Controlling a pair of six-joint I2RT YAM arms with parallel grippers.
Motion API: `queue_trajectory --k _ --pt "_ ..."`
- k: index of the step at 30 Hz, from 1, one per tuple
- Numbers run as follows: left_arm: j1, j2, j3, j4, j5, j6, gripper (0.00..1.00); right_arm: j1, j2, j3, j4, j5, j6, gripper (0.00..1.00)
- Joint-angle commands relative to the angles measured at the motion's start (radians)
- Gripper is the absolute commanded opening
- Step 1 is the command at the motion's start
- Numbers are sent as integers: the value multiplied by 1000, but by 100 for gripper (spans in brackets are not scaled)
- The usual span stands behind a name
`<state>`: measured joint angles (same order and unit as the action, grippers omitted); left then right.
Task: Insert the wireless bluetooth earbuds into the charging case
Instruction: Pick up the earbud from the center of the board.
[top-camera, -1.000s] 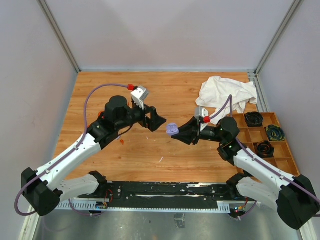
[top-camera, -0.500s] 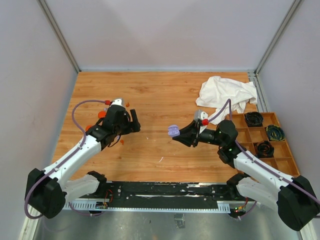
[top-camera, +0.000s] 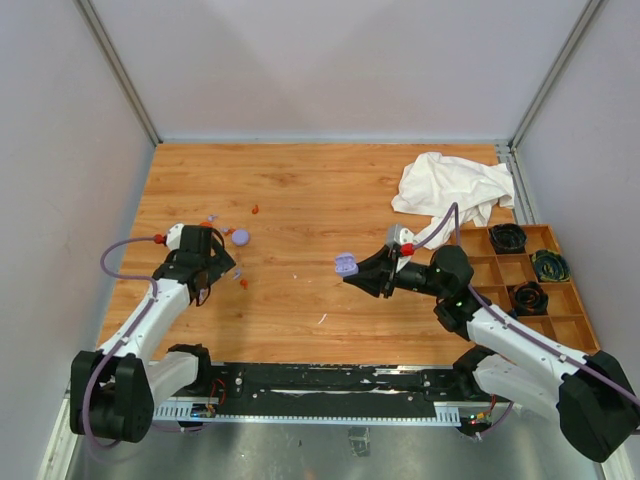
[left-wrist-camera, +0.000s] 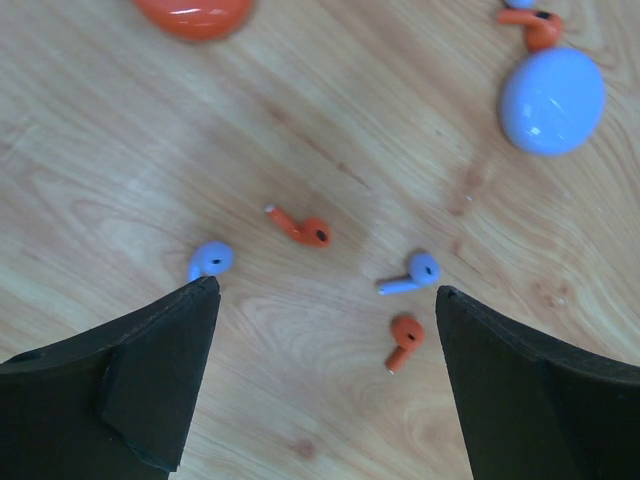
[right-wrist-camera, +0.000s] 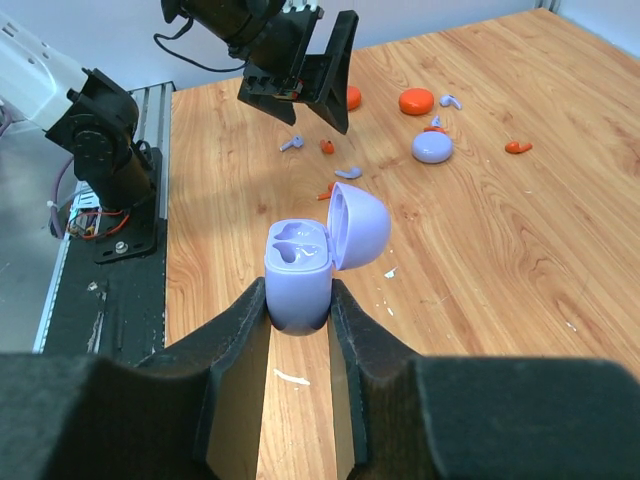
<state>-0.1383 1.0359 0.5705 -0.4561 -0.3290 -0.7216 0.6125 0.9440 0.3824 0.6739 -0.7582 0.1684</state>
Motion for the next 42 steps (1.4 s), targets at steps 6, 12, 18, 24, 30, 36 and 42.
queue_trajectory --k 6,12,18,24,30,36,42 --pt "81 57 -12 -8 -98 -49 86 37 -19 2 -5 40 -46 7" --pt "86 103 -17 -8 -145 -72 82 48 -23 3 -17 52 -60 7" --pt "94 133 -21 11 -155 -73 80 63 -24 5 -32 69 -77 8" --pt "94 165 -25 21 -121 -73 71 71 -25 6 -40 78 -86 8" --pt "94 175 -29 9 -91 -71 56 76 -24 7 -40 84 -92 8" --pt "94 164 -24 1 -35 -70 51 83 -27 9 -46 89 -97 8" --pt "94 168 -25 18 21 -66 49 87 -31 10 -55 93 -103 8"
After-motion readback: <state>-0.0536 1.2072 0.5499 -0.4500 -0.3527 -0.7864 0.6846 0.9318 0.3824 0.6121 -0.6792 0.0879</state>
